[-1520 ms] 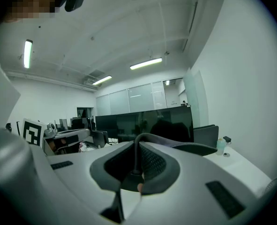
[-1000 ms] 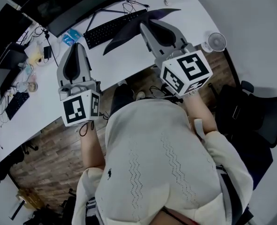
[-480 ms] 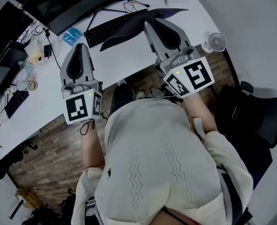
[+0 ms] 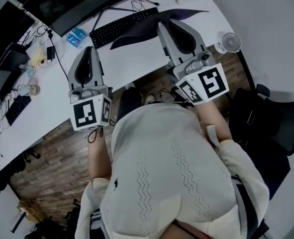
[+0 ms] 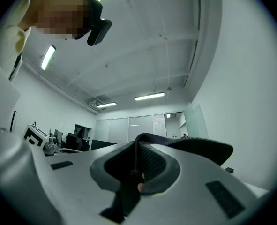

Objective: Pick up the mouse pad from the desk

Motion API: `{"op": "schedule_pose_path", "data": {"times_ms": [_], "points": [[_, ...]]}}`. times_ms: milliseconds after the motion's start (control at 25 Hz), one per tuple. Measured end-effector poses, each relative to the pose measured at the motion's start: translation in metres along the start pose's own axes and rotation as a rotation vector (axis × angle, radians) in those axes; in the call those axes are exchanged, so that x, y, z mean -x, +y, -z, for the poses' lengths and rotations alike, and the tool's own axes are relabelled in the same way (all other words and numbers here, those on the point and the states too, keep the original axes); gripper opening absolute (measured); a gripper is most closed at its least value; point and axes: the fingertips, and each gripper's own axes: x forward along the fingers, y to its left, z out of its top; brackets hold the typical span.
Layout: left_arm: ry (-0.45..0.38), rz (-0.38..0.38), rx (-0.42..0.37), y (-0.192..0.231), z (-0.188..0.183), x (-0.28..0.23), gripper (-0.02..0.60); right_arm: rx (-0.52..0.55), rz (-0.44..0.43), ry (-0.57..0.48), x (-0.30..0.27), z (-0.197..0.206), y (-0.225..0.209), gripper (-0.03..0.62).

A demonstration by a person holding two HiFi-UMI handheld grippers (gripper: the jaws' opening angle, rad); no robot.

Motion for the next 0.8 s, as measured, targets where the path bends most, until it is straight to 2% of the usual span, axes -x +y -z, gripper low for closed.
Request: {"op": "schedule_pose_path", "data": {"times_ms": [800], "points": [[0.018, -0.02, 0.019, 0.011, 0.01, 0.01, 0.025, 0.035, -0.028, 0.042, -0.011, 0.01, 0.017, 0.031]]}}
